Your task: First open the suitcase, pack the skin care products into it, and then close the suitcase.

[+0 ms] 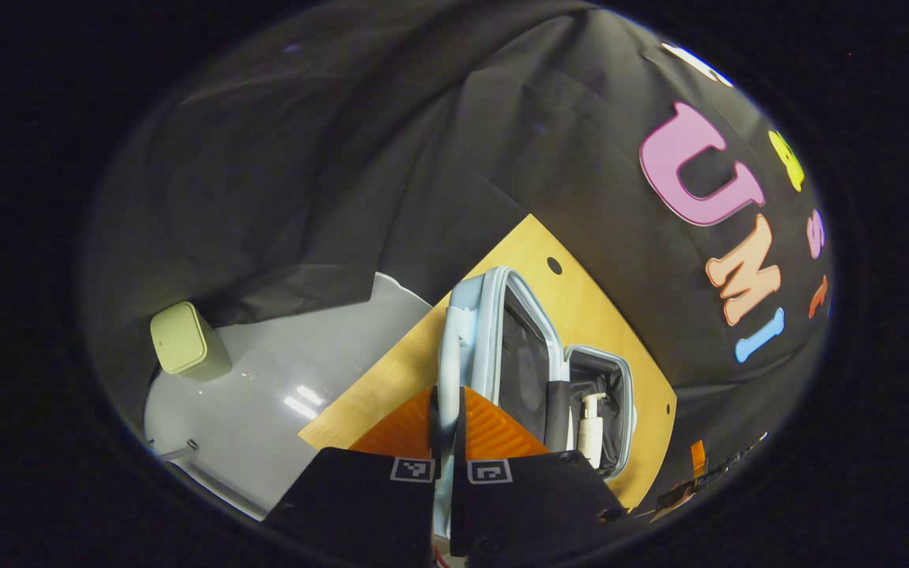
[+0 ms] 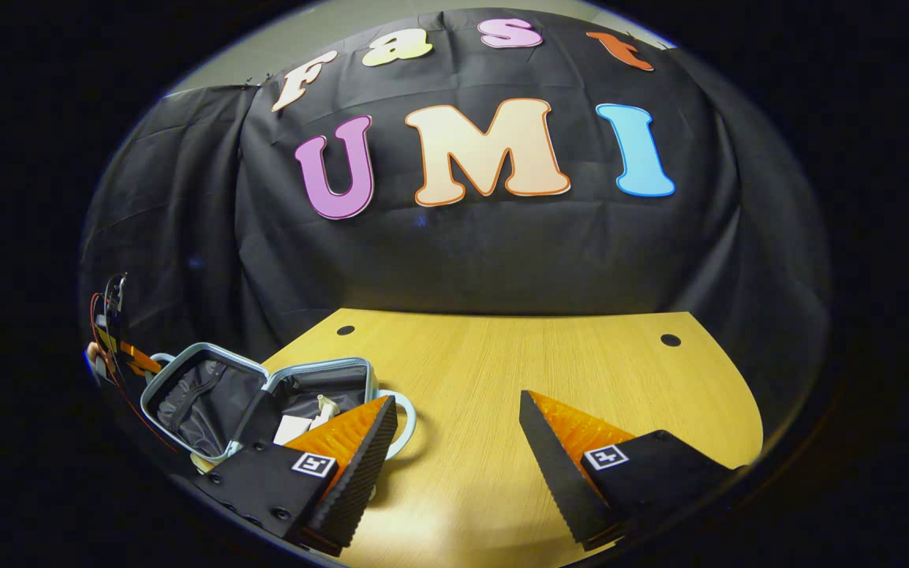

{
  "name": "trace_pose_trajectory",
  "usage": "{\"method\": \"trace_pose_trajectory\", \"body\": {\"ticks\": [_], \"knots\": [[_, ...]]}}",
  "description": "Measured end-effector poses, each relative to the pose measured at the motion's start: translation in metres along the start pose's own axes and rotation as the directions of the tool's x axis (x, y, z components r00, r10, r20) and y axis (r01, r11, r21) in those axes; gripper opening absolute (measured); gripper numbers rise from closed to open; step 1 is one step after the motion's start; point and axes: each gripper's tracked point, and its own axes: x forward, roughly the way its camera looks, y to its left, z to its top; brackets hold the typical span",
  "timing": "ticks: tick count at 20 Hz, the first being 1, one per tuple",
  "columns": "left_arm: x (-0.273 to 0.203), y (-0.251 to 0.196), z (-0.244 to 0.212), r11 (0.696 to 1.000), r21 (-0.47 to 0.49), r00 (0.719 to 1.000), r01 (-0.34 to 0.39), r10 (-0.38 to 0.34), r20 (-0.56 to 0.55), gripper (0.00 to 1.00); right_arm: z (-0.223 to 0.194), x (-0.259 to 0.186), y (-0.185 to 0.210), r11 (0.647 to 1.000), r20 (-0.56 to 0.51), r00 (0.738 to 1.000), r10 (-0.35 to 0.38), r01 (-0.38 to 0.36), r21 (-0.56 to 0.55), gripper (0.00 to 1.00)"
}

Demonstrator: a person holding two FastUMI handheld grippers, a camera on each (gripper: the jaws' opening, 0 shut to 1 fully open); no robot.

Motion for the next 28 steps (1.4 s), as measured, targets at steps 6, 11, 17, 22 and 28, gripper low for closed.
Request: {"method": "trace_pose_trajectory", "body": {"ticks": [6,11,17,22,28], "knots": [[-0.027,-0.054,0.009,0.995,0.084,0.999,0.045,-0.044,-0.014,0.01,0.005,-0.010,-0.019,1.000,0.026,0.999,-0.021,0.021,0.020,0.98],[-0.041,-0.117,0.007,0.974,0.210,0.997,0.082,-0.078,-0.028,0.01,0.000,-0.022,-0.044,0.997,0.041,0.997,-0.059,0.058,0.044,0.98],[-0.048,-0.201,-0.009,0.932,0.343,0.992,0.116,-0.093,-0.082,0.01,-0.004,-0.038,-0.082,0.990,0.059,0.993,-0.104,0.097,0.104,0.98],[-0.039,-0.265,-0.037,0.890,0.431,0.986,0.151,-0.103,-0.133,0.01,-0.007,-0.052,-0.120,0.978,0.070,0.988,-0.137,0.124,0.166,0.98],[-0.009,-0.334,-0.087,0.851,0.489,0.973,0.193,-0.101,-0.209,0.01,-0.007,-0.062,-0.165,0.971,0.083,0.985,-0.154,0.135,0.195,0.98]]}}
